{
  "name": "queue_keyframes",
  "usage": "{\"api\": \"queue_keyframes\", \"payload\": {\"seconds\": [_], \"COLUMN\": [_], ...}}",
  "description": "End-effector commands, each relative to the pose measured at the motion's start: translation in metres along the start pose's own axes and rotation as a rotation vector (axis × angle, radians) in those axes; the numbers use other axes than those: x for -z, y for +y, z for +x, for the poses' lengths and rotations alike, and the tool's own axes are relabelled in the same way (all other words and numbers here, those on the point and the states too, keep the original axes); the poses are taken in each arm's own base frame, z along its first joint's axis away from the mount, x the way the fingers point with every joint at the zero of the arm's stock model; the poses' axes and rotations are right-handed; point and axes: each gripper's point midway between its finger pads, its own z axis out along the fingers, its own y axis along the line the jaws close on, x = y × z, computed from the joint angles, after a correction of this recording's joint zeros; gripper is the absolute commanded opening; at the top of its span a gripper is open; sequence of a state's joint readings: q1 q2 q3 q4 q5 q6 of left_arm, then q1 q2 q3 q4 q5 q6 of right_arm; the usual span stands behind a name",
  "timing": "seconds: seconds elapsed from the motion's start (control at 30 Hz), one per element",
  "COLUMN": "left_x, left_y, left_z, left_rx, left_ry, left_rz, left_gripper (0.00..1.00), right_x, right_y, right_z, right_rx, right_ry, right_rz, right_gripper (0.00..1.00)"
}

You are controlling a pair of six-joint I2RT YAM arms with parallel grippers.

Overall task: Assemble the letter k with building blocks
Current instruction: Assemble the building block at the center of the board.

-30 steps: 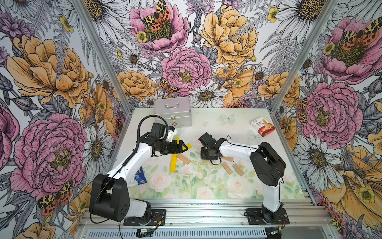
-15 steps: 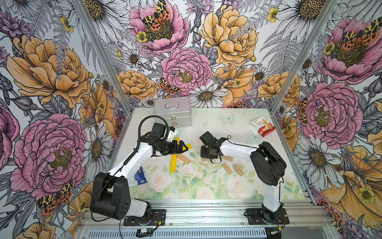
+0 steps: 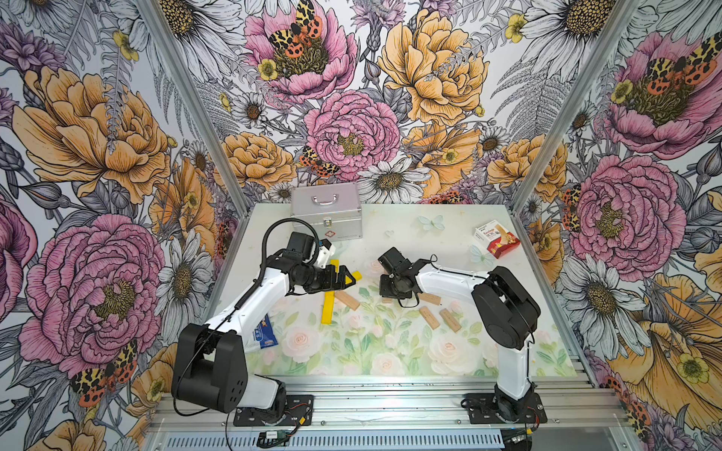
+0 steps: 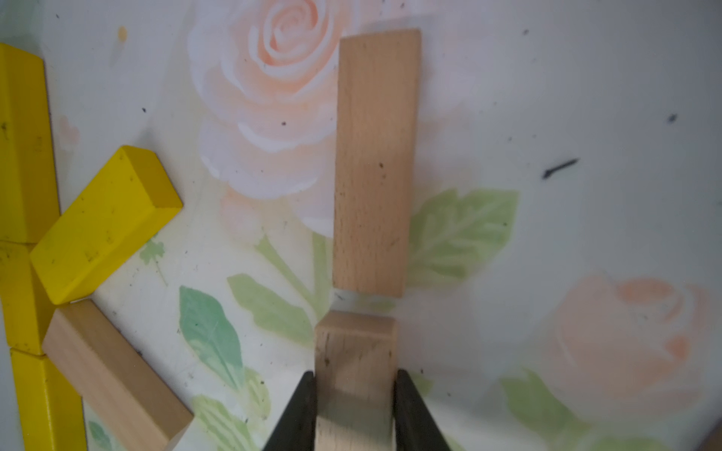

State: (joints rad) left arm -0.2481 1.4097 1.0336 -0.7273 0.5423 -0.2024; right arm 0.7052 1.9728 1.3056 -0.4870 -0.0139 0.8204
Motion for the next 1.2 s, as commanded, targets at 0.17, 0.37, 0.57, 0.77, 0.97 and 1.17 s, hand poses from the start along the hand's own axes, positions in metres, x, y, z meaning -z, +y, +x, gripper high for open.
{"api": "queue_keyframes", "payload": {"seconds": [0.17, 0.37, 0.57, 0.77, 0.97, 1.17], "left_x": [0.0006, 0.0009, 0.0001, 0.0001, 0.0005, 0.0001], "left_y": [-0.0004, -0.0008, -0.0008, -0.0007, -0.0008, -0.0016], "left_z": [-0.0053, -0.0056, -0.0053, -0.0052, -0.0059, -0.0054], "left_rx": [0.002, 0.002, 0.003, 0.005, 0.005, 0.004], "left_ry": [-0.013, -0.013, -0.010, -0.010, -0.012, -0.009], "left_rz": [0.026, 0.028, 0.030, 0.030, 0.030, 0.034], "left_gripper": [0.99, 0.99, 0.99, 0.99, 0.99, 0.99], "right_x": [-0.0111, -0.0114, -0.0116, -0.0121, -0.0137, -0.0148], "right_y": [-0.0079, -0.0114, -0.0121, -0.0107, -0.0105, -0.0112], "right_z": [0.0025, 0.0007, -0.0024, -0.0056, -0.0058, -0.0049], "right_rx": [-0.010, -0.016, -0.014, -0.010, -0.010, -0.014], "right_ry": [0.022, 0.020, 0.017, 0.014, 0.018, 0.022], "right_rz": [0.016, 0.021, 0.020, 0.016, 0.014, 0.017], "right_gripper": [0.11, 0.11, 0.10, 0.10, 0.10, 0.10]}}
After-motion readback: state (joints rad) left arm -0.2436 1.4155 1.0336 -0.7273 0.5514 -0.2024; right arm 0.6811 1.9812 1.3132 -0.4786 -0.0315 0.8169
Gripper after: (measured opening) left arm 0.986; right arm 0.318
